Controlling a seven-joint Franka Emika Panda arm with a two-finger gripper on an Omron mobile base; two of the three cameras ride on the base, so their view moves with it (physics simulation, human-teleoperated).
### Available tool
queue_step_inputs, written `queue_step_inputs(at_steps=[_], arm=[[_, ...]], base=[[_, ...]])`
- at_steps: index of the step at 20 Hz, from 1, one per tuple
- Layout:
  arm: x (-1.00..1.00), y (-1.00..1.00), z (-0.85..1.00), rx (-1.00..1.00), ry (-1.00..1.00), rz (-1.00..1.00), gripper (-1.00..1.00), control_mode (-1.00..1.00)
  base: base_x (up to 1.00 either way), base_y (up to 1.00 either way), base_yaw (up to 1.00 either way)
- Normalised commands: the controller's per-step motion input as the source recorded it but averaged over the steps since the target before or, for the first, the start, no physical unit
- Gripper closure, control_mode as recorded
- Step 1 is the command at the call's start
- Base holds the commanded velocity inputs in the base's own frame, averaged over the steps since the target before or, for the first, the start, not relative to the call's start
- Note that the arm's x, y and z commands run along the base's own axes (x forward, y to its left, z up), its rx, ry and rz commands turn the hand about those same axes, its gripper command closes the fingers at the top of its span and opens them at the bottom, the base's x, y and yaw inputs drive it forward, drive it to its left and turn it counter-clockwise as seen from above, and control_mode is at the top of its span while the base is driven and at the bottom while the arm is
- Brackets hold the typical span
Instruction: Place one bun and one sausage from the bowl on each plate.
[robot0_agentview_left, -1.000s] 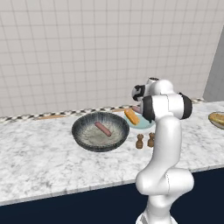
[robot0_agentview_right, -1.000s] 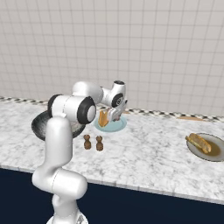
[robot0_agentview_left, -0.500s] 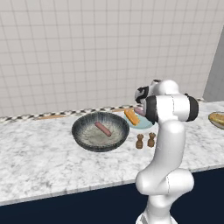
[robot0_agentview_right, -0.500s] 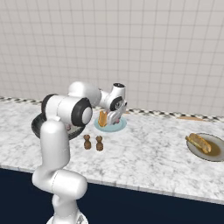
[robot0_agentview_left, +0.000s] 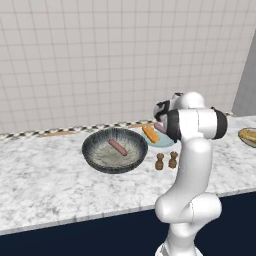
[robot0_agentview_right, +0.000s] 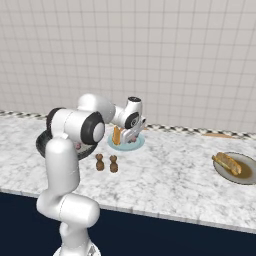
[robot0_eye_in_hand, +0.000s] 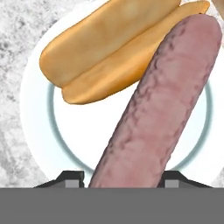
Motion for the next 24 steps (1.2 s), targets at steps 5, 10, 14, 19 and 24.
queue_step_inputs(at_steps=[5,10,14,19,24], arm=[[0.12,-0.07,-0.01,0.00,0.03,-0.04,1.00,-1.00],[0.02,-0.01,0.00,0.00,0.03,0.00,-1.00,-1.00],[0.00,0.00,0.00,0.00,0.02,0.00,-1.00,-1.00],[0.00,0.00,0.01,0.00,0.00,0.00,-1.00,-1.00],[-0.16,0.00,0.68,0.00,0.00,0.00,-1.00,-1.00]], base=[[0.00,0.00,0.00],[0.00,0.00,0.00],[0.00,0.00,0.00],[0.00,0.00,0.00],[0.00,0.00,0.00]])
